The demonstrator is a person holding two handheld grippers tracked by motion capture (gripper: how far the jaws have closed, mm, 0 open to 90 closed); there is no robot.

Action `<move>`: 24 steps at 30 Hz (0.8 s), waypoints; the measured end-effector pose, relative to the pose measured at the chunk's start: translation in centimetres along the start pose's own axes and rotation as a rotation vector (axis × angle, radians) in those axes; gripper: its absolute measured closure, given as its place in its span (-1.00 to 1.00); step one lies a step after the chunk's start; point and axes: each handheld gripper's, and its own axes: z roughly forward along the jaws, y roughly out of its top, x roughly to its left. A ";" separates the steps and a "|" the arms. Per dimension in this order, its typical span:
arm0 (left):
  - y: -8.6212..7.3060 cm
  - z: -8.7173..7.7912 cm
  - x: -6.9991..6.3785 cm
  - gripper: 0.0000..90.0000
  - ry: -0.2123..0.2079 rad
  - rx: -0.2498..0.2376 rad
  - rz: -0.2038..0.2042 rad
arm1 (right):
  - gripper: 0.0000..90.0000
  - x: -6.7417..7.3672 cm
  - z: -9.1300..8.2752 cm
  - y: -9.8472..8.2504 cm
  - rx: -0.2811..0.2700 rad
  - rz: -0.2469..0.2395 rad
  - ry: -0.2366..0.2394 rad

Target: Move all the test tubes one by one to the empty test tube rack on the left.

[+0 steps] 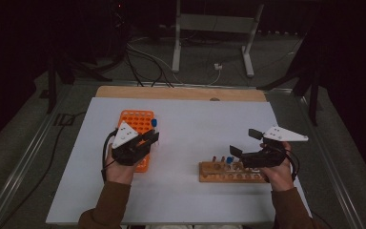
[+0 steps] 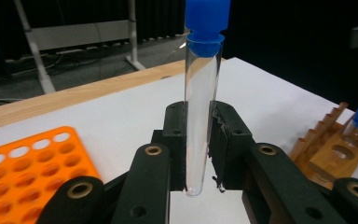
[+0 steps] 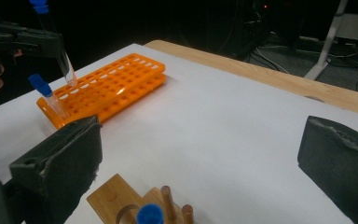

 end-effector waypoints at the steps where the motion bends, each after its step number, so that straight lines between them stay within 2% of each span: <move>1: 0.0 -0.2 0.2 0.74 0.005 -0.002 -0.003 | -1.00 0.0 0.0 0.0 -0.001 0.001 0.000; 6: -0.3 -1.2 1.2 0.74 0.034 -0.015 -0.018 | -1.00 -0.2 -0.1 -0.2 -0.001 0.007 -0.004; 24: -2.2 -3.8 3.9 0.74 0.117 0.000 -0.055 | -1.00 -0.6 -0.6 -0.5 0.001 0.014 -0.015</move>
